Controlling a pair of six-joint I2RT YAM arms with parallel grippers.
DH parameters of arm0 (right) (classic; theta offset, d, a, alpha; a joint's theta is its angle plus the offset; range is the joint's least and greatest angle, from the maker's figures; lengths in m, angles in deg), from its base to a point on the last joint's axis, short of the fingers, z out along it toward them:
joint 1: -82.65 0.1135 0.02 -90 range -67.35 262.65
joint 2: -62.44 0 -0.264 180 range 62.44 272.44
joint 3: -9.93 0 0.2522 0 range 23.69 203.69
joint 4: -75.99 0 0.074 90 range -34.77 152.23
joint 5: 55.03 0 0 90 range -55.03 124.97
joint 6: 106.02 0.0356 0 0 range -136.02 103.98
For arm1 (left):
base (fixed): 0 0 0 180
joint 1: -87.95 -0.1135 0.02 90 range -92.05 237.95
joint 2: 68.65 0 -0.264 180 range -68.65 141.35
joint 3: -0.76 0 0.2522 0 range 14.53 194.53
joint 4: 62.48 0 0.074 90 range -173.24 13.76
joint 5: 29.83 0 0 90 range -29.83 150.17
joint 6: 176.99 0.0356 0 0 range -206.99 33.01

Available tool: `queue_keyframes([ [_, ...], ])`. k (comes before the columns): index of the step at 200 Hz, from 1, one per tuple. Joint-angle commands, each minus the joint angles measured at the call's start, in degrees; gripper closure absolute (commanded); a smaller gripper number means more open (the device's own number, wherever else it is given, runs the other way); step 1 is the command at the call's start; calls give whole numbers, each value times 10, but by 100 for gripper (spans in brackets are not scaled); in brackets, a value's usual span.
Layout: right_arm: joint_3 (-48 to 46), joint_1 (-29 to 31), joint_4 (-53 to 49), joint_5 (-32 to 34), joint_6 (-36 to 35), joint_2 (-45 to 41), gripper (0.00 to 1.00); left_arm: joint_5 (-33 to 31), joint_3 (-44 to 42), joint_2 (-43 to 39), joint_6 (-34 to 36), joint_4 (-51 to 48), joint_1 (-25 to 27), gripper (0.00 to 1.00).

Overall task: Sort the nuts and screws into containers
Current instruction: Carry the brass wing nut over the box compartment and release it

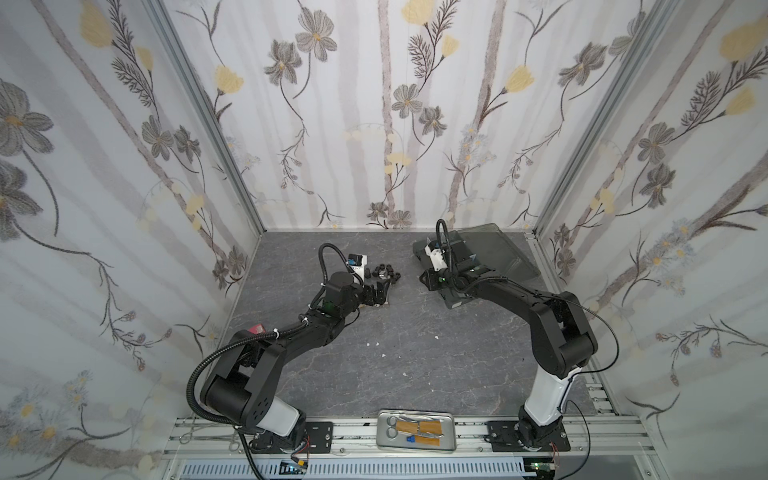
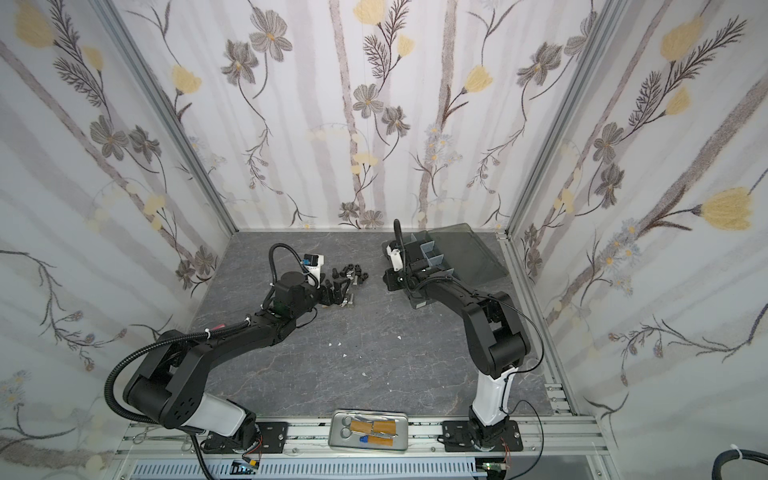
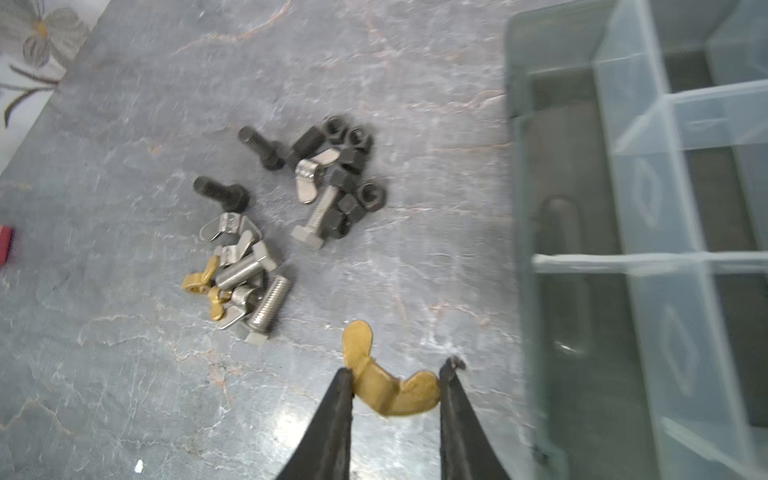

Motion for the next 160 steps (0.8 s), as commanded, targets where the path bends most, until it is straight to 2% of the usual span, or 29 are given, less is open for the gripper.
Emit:
queue_keyframes([
  [1,-21,-41,-16,-5,16,-24,91,77,18,23,31,60,20,0],
  [39,-62,-114,-43,33,25,-67,91,143,82,85,52,67,64,0],
  [60,-79,-147,-42,36,34,-71,91,158,121,126,50,62,87,0],
  [83,-80,-149,-44,26,33,-58,90,145,153,152,47,55,108,0],
  [107,-80,-150,-40,48,41,-39,90,124,194,173,50,19,126,0],
  [139,-77,-150,-28,53,49,-26,75,89,219,186,72,-24,141,0],
  [160,-80,-150,-22,56,53,-31,71,63,212,173,82,-31,142,0],
])
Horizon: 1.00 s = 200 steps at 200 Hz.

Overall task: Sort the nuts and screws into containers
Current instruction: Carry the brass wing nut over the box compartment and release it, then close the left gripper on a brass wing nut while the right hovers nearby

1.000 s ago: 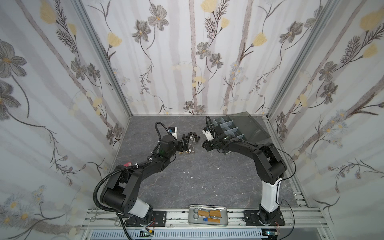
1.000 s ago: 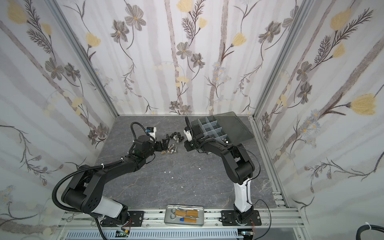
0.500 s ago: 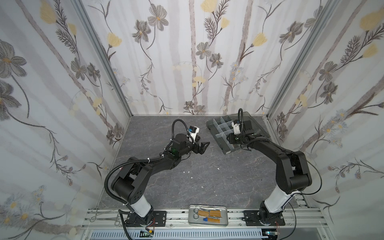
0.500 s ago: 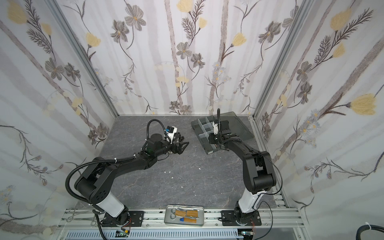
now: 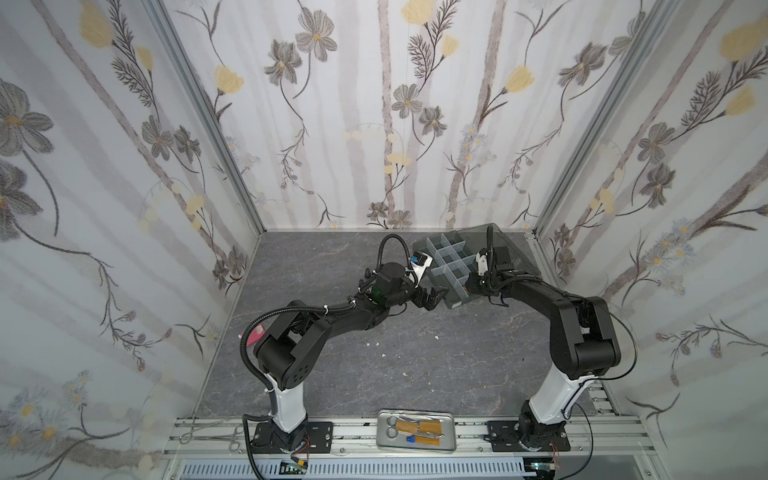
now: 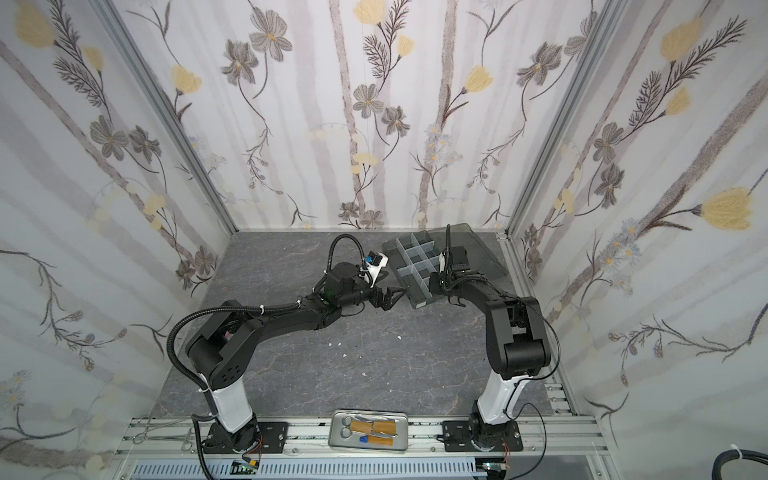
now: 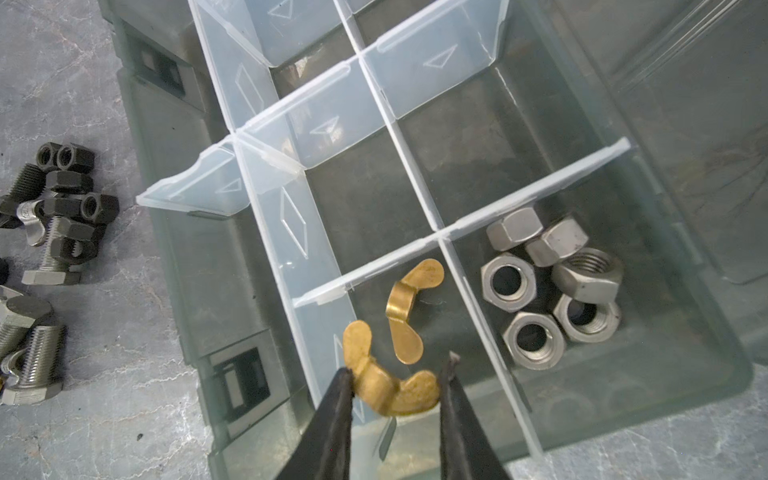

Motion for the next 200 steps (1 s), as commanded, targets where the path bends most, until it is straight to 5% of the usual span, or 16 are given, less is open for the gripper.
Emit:
queue_keyframes([
  [1,-1,1,20,9,10,-3,70,-41,-1,-12,24,-19,0,0],
  [26,-3,3,25,11,10,-19,60,-87,-21,-34,30,-11,-3,0],
  [83,14,19,18,3,-7,-28,56,-114,-66,-75,-22,13,-46,0],
  [142,37,159,98,-72,-80,-17,56,-194,-166,-155,-107,-2,-145,0],
  [172,80,229,126,-88,-88,43,61,-231,-200,-191,-124,-53,-184,8],
  [200,146,272,99,-76,-98,103,63,-250,-191,-187,-117,-129,-194,29],
])
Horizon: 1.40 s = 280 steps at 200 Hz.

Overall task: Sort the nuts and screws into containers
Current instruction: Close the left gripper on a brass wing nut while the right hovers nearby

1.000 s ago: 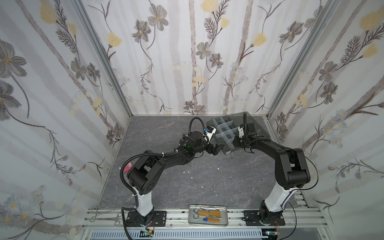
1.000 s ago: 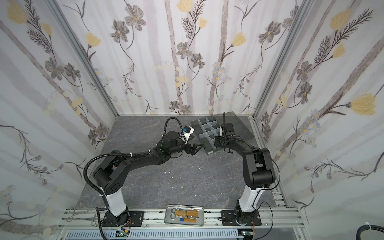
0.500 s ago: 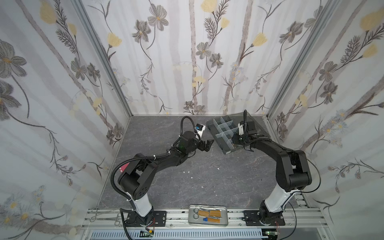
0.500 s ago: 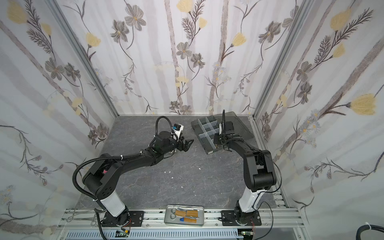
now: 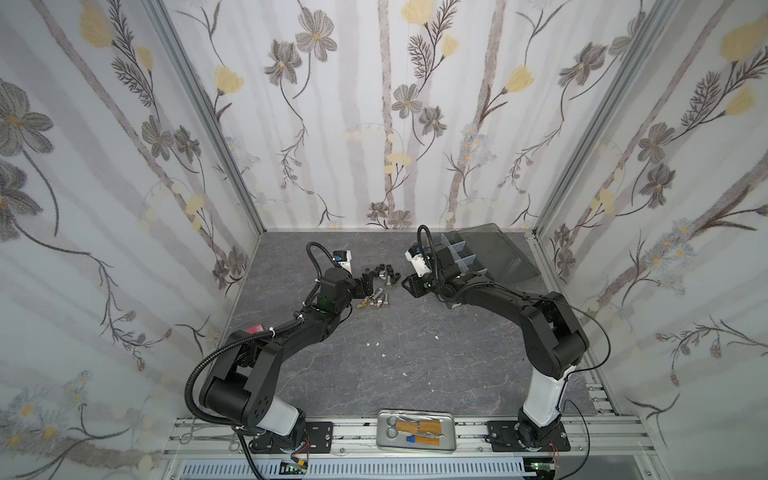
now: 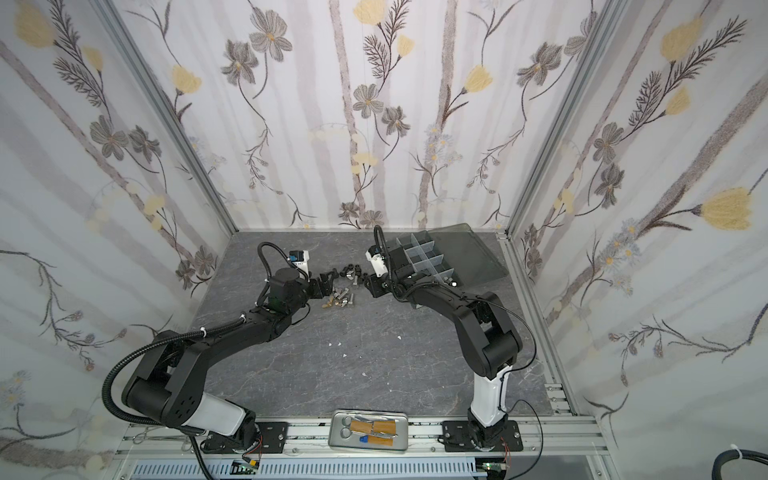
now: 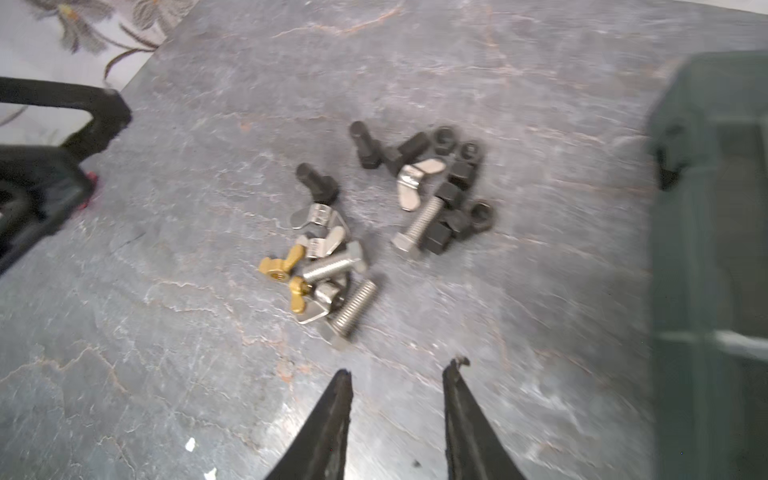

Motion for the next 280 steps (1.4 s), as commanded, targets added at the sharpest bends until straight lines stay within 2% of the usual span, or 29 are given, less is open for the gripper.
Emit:
queue_keyframes([
  [1,39,22,4,-1,-18,32,63,-36,13,6,-8,-76,-6,30],
  [10,43,27,10,3,-16,37,63,-41,33,24,-2,-117,-6,38],
  [33,27,26,38,24,-5,30,61,-47,90,76,13,-223,-6,50],
  [59,21,25,31,61,-13,29,58,-33,121,111,24,-274,-6,51],
  [81,11,23,34,69,-13,26,57,1,143,140,42,-292,-5,49],
  [110,2,23,39,70,-11,25,56,16,172,178,57,-316,5,45],
  [156,3,23,39,77,-11,24,56,31,200,208,67,-334,11,45],
  [182,0,23,39,83,-13,22,55,14,208,223,67,-346,11,48],
  [199,-4,23,39,87,-13,20,55,10,208,229,66,-352,12,57],
  [226,-6,23,39,91,-14,18,54,0,198,221,64,-362,13,59],
  [240,-7,23,39,92,-14,19,54,0,188,211,63,-359,15,65],
  [280,-4,23,43,93,-14,22,53,6,176,202,53,-353,21,71],
])
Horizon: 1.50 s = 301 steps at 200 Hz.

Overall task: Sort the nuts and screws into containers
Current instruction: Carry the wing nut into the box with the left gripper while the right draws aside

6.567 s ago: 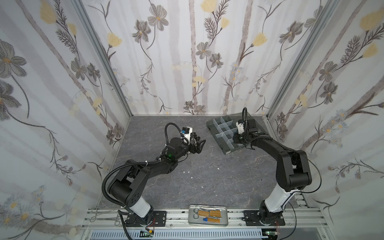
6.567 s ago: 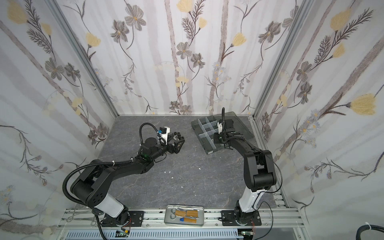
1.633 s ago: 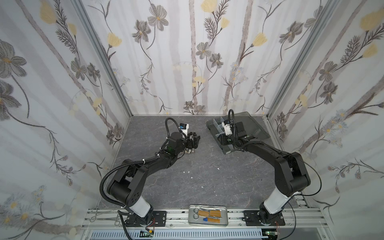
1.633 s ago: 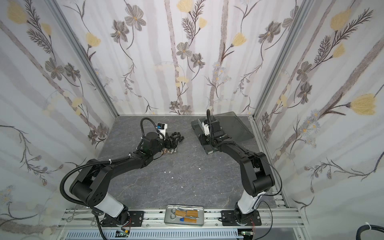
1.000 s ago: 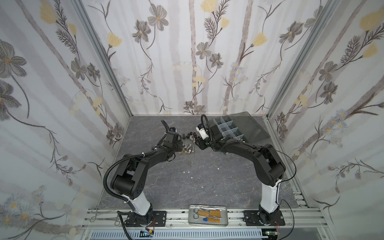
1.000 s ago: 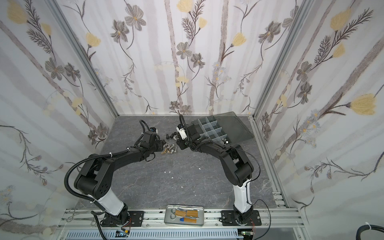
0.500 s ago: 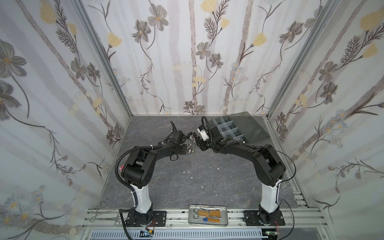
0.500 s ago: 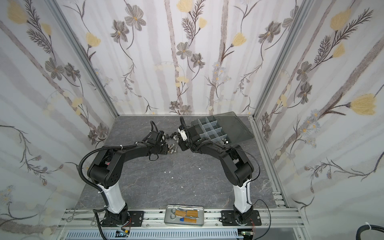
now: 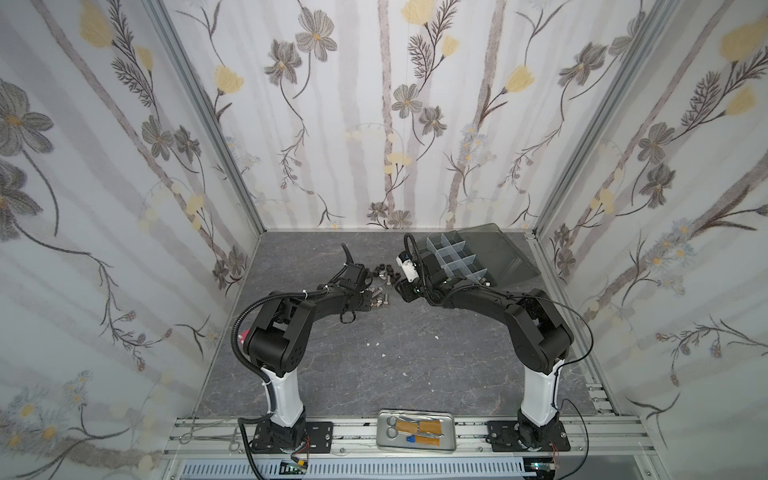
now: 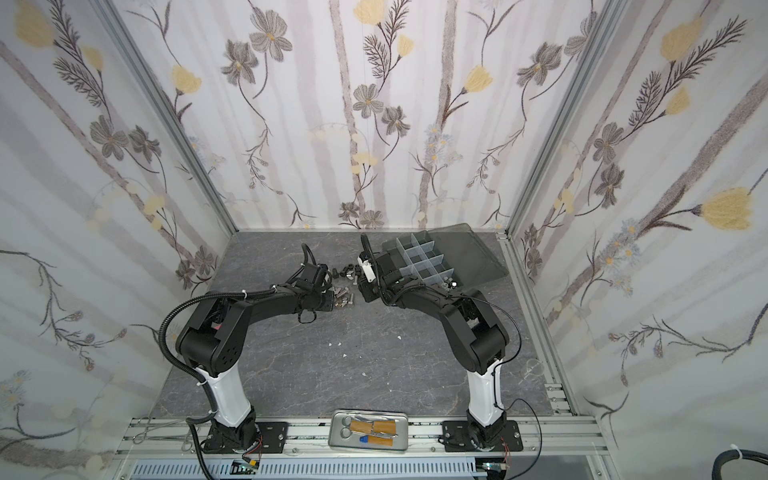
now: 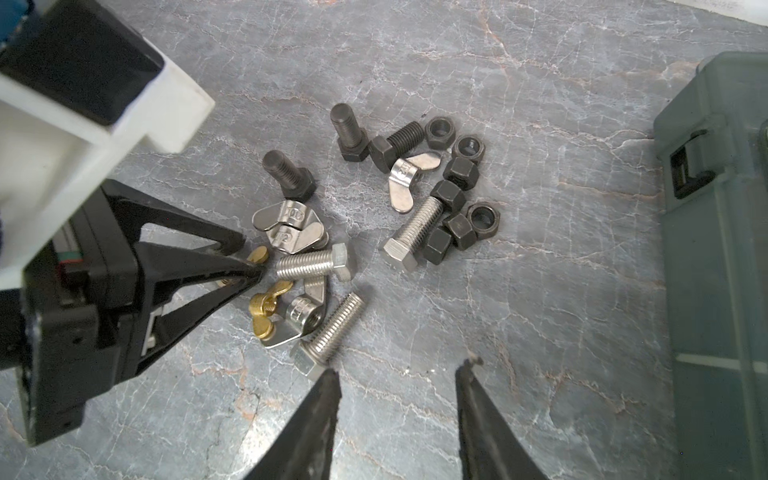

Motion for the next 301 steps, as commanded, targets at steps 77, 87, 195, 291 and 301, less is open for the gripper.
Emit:
queue_keyframes([
  [77,-30,-11,48,42,12,-39,53,-10,8,-2,-7,-25,15,88],
  [87,-42,-19,61,45,27,-52,53,-12,7,-6,-7,-23,15,88],
  [195,-156,-117,146,58,137,-171,52,-20,78,-66,-9,-19,51,92],
  [291,-302,-245,164,121,230,-354,56,120,437,168,24,-12,203,91],
  [301,-315,-251,168,126,233,-367,56,139,451,184,23,-3,212,91],
])
